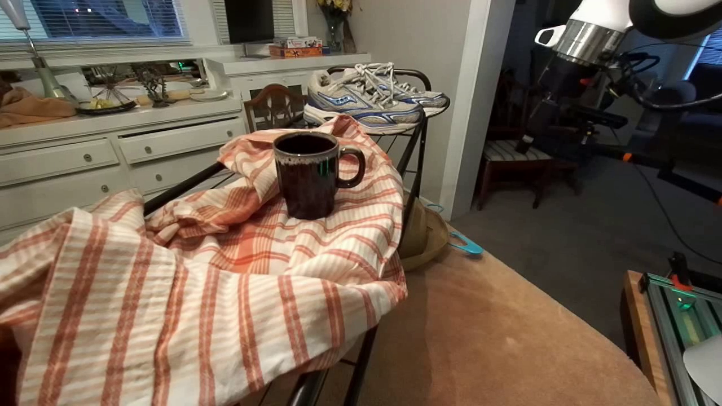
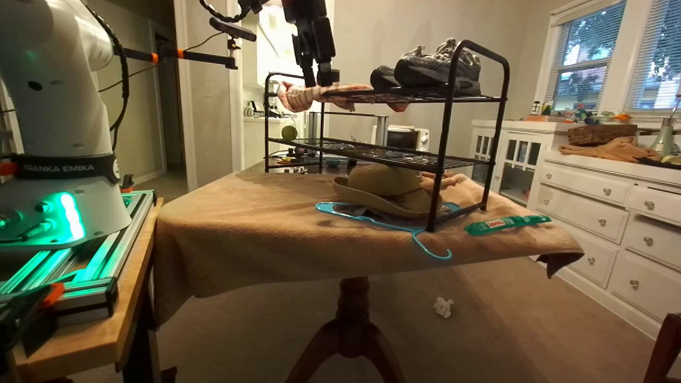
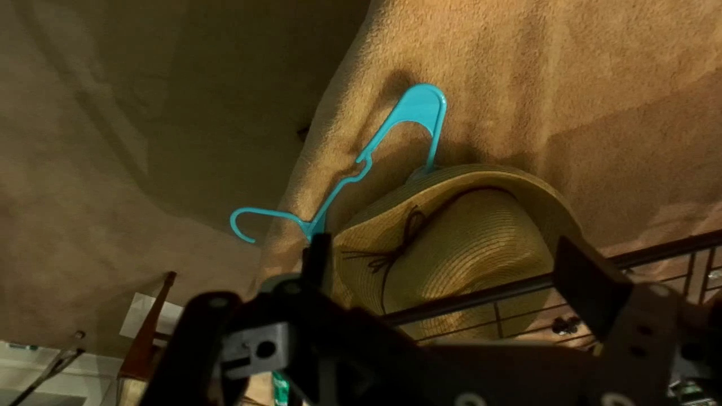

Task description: Hang the blue hanger on the right side of the shoe rack.

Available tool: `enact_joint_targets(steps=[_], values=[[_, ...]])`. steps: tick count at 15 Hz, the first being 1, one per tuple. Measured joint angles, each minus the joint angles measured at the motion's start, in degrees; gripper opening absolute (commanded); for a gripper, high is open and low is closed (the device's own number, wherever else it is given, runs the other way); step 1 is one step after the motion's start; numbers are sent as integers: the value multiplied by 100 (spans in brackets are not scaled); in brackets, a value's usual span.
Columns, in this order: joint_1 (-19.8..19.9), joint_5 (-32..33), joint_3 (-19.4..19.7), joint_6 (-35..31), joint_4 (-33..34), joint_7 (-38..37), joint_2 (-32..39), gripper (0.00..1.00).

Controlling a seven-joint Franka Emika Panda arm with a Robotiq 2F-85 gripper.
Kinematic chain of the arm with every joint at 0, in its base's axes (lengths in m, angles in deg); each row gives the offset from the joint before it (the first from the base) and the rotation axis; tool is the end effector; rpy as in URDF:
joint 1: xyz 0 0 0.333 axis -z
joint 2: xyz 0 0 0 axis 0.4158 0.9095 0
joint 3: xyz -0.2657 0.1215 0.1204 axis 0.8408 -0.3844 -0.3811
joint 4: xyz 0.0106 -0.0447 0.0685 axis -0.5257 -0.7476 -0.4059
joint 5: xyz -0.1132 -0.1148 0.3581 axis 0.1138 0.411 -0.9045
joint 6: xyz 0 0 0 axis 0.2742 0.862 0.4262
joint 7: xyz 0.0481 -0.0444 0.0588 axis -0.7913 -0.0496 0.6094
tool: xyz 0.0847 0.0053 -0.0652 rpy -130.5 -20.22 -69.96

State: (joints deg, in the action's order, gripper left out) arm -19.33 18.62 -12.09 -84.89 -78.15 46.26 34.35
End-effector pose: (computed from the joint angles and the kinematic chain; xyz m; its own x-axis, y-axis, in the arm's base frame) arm 0.3653 -0.1279 0.4447 0.9647 -0.0318 0.2615 -0.0258 -0.9993 -0.0262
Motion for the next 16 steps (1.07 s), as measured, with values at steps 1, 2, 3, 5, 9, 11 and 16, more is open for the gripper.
enact_joint_targets(steps=[1, 2, 3, 5, 9, 11, 16], values=[[80, -46, 56, -1, 4, -111, 112, 100], [161, -103, 121, -31, 7, -205, 238, 100], [247, -174, 190, -123, 7, -294, 387, 100], [394, -364, 336, -411, 4, -441, 723, 100], [597, -752, 531, -1330, -24, -689, 1433, 100], [649, -992, 548, -1881, -33, -832, 1826, 100], [485, -1839, 592, -3346, -92, -745, 2614, 100]])
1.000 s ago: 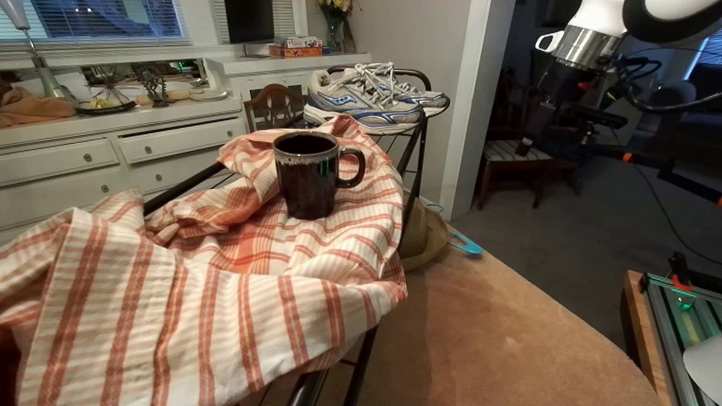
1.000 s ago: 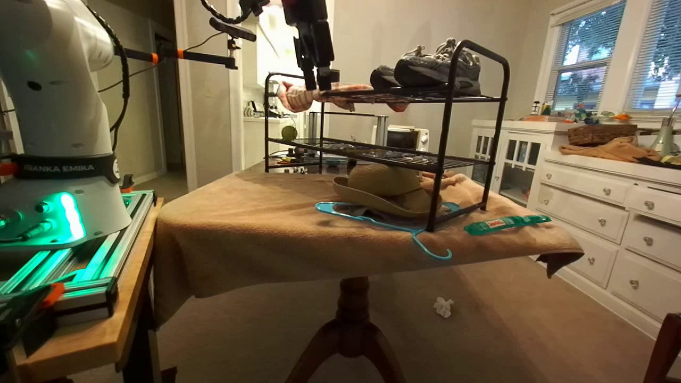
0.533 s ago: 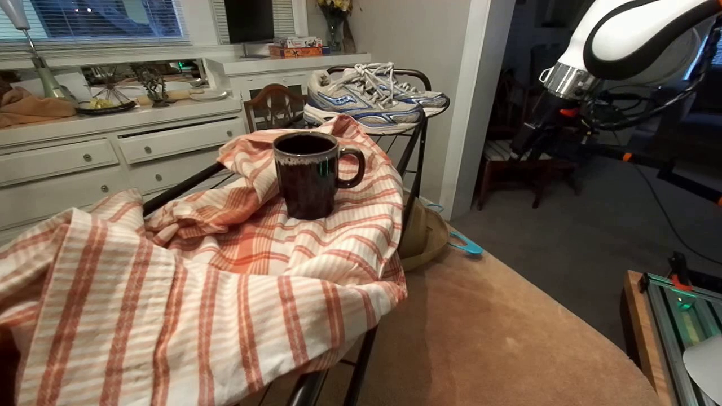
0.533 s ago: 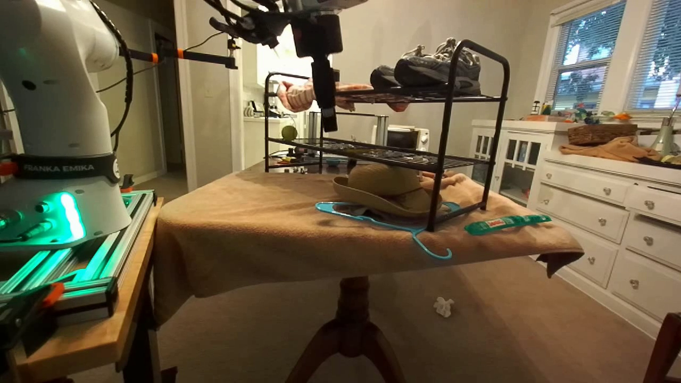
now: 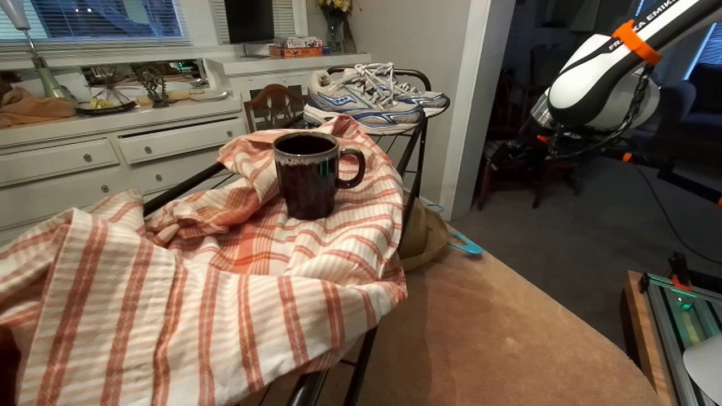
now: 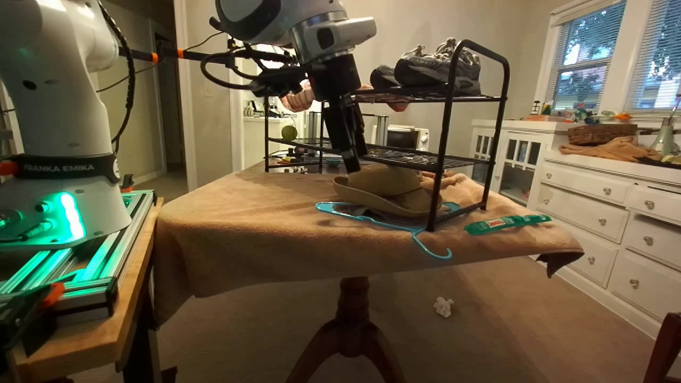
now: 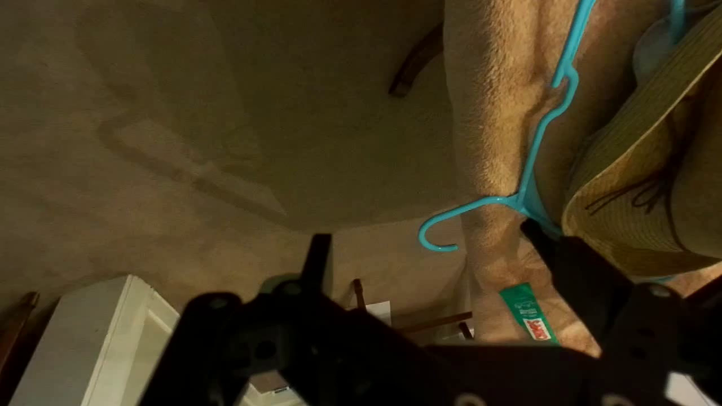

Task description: Hang the blue hanger on the right side of the shoe rack.

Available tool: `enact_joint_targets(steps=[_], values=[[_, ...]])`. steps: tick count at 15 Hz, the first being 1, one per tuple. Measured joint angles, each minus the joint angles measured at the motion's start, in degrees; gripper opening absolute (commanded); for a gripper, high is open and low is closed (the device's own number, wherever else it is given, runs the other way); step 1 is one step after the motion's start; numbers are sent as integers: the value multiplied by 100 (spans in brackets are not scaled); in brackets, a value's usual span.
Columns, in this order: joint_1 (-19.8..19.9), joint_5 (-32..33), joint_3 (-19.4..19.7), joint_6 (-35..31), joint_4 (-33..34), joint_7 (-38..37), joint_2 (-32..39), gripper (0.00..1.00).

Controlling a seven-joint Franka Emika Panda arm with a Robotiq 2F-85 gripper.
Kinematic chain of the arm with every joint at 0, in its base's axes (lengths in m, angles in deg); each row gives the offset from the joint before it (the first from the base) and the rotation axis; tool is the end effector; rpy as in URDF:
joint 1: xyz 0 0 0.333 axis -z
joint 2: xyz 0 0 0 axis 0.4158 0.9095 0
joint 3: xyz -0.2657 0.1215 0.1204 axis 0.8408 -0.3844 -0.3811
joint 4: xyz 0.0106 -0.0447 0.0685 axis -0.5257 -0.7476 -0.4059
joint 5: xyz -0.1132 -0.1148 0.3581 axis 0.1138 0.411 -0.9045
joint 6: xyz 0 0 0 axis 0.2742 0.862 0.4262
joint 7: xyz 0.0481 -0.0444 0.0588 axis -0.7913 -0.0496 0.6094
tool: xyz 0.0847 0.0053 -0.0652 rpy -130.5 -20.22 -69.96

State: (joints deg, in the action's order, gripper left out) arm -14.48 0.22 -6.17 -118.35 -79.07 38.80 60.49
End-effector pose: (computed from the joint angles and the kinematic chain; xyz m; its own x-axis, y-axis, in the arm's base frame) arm 0.3798 -0.2359 0.3139 0.7246 -0.5954 0.3471 -0.5839 -0.7979 -0.1498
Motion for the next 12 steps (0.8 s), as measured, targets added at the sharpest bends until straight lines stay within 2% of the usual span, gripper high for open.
enact_joint_targets(steps=[8, 10, 12], values=[[-46, -87, 14, -157, 3, 2, 129, 100], [-81, -367, 23, -16, 77, 74, 139, 100], [-184, -975, 89, 560, 258, 324, 144, 100]])
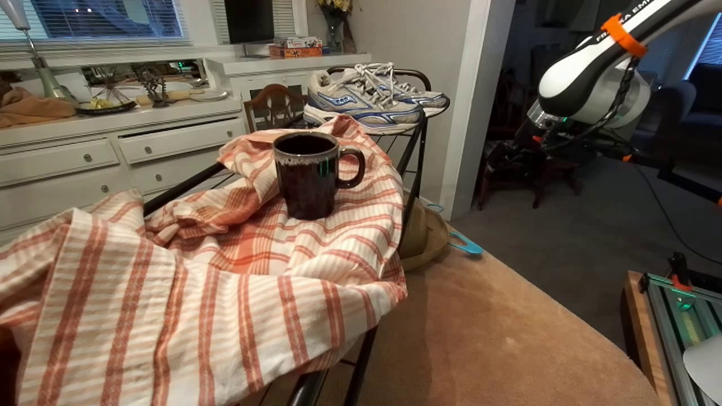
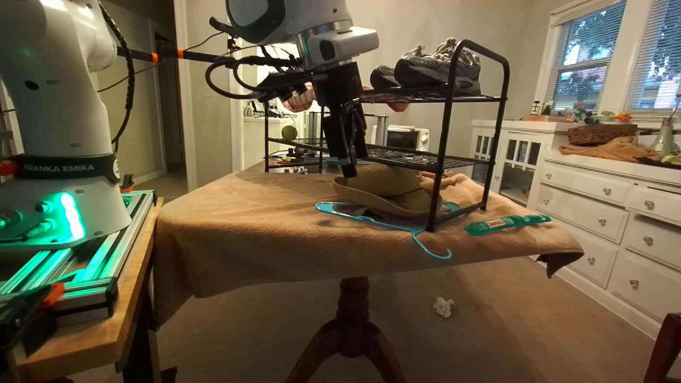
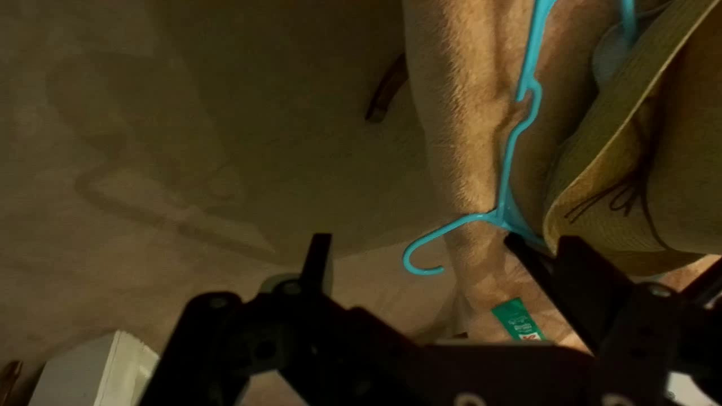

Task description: Hang the blue hanger on the right side of the shoe rack.

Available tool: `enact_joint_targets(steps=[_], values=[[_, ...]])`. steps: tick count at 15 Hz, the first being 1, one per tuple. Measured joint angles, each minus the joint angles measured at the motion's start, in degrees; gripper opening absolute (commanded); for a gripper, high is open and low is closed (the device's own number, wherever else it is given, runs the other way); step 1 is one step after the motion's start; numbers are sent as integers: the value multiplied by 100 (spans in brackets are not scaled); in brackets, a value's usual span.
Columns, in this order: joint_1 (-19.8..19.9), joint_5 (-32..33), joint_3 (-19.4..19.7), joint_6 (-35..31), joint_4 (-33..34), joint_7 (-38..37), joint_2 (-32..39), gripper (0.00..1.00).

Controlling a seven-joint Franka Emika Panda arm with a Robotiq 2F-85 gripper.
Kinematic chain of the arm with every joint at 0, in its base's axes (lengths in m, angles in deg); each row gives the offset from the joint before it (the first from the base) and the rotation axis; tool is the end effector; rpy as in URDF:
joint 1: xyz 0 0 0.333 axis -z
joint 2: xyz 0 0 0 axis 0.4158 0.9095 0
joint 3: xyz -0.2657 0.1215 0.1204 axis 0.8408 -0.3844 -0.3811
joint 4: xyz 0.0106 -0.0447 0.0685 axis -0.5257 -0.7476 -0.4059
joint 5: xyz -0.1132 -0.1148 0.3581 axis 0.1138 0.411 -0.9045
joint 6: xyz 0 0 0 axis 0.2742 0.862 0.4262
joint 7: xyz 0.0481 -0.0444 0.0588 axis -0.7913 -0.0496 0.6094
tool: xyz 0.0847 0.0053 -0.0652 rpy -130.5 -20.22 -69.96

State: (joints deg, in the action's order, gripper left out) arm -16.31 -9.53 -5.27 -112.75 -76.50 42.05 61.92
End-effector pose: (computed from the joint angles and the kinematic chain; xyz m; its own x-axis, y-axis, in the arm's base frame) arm 0.3863 -0.2367 0.3081 0.6967 -0.6670 0.2640 -0.6240 -0.7451 -0.2356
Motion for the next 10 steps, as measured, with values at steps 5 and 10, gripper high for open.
enact_joint_targets(steps=[5, 10], values=[[-55, -1495, 202, 755, 495, 656, 398, 100], [68, -2999, 252, 783, 973, 1333, 1326, 100]])
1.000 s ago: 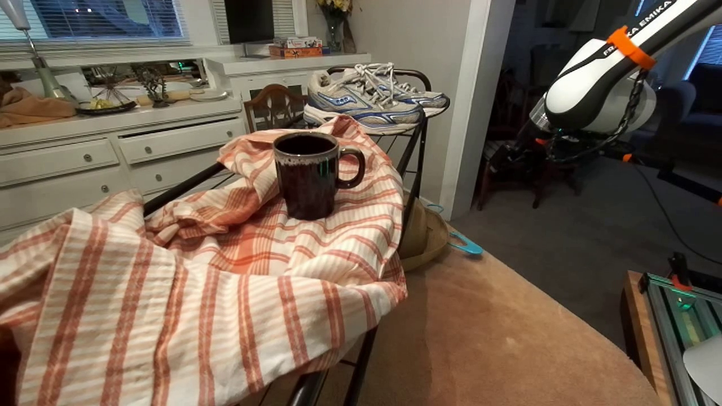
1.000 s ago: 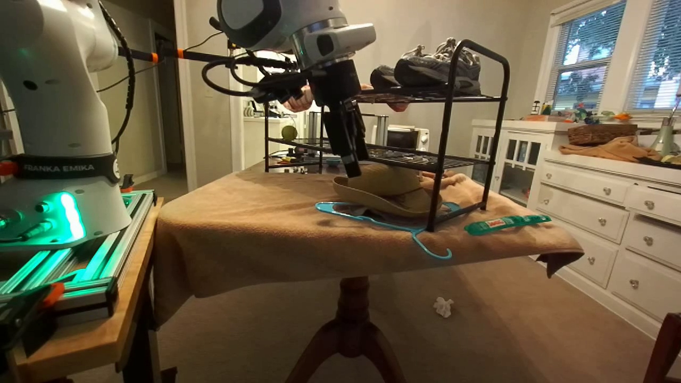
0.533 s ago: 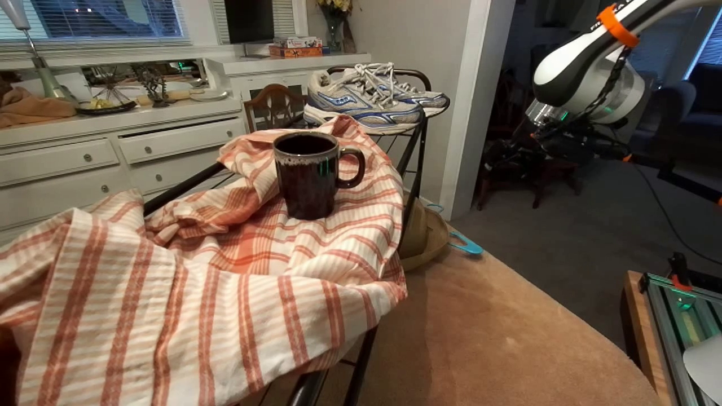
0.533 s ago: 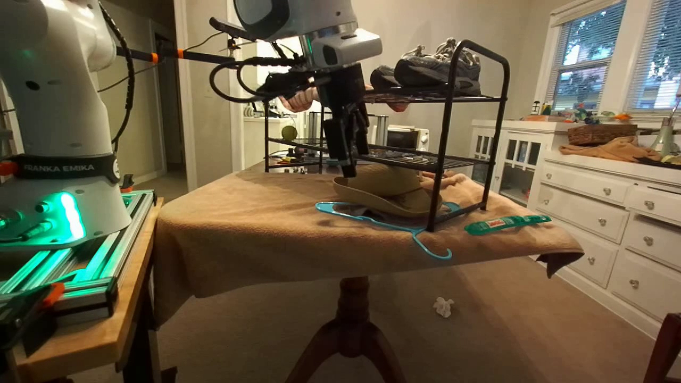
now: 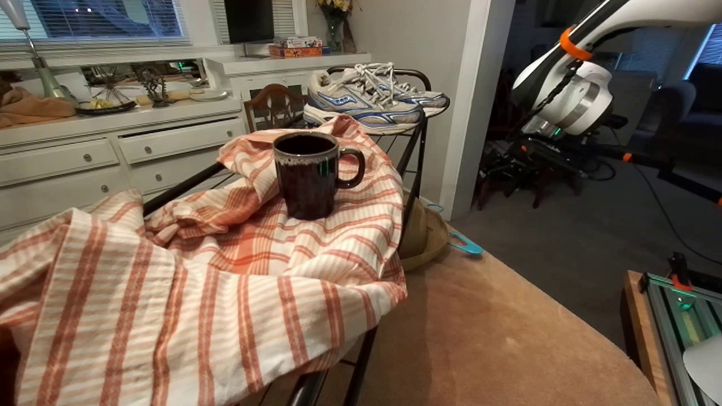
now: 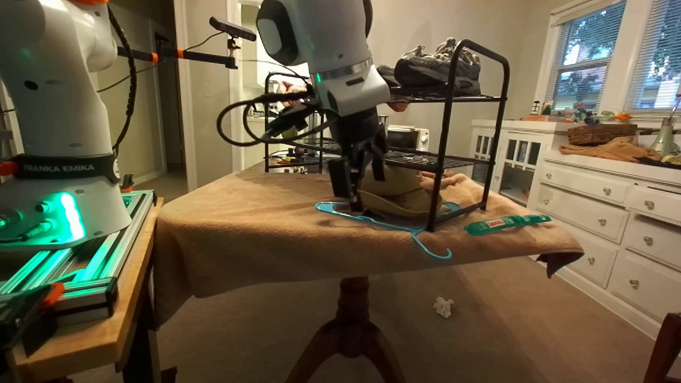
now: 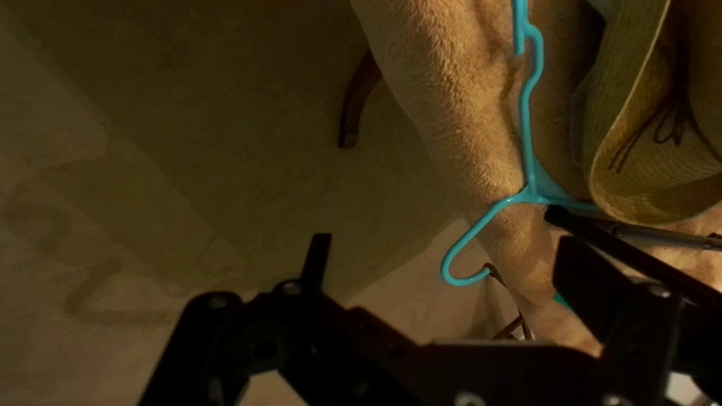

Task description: Hang the blue hanger on the right side of the shoe rack.

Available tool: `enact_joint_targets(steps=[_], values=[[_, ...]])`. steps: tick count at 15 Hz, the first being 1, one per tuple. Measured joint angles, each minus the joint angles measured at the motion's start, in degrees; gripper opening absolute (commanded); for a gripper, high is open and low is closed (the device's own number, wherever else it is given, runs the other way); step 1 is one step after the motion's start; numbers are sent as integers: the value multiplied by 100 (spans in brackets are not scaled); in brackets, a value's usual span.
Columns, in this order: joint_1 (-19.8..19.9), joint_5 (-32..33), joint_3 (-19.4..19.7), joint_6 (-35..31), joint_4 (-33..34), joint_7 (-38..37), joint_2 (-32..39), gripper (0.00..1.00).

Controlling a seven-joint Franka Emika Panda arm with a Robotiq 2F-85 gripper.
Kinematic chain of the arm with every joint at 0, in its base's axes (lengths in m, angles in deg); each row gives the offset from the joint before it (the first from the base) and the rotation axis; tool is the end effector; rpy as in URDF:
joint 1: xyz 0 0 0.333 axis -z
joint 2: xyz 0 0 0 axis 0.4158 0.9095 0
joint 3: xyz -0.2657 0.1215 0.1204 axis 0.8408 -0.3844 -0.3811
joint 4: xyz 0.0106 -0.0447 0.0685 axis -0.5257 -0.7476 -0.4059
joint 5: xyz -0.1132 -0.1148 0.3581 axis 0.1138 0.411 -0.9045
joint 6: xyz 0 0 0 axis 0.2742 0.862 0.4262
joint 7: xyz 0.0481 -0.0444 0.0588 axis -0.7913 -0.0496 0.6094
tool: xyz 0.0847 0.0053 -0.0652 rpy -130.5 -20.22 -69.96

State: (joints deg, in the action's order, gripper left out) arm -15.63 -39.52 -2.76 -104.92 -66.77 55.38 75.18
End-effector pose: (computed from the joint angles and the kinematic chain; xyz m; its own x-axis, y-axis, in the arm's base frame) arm 0.3950 -0.2821 0.2551 0.5212 -0.8465 0.1089 -0.7545 -0.5166 -0.4048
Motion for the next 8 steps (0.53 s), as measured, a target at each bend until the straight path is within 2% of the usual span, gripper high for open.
enact_joint_targets(steps=[4, 8], values=[[137, -1252, -214, 231, 535, 354, 794, 100], [257, -2203, -515, 331, 1109, 465, 1501, 100]])
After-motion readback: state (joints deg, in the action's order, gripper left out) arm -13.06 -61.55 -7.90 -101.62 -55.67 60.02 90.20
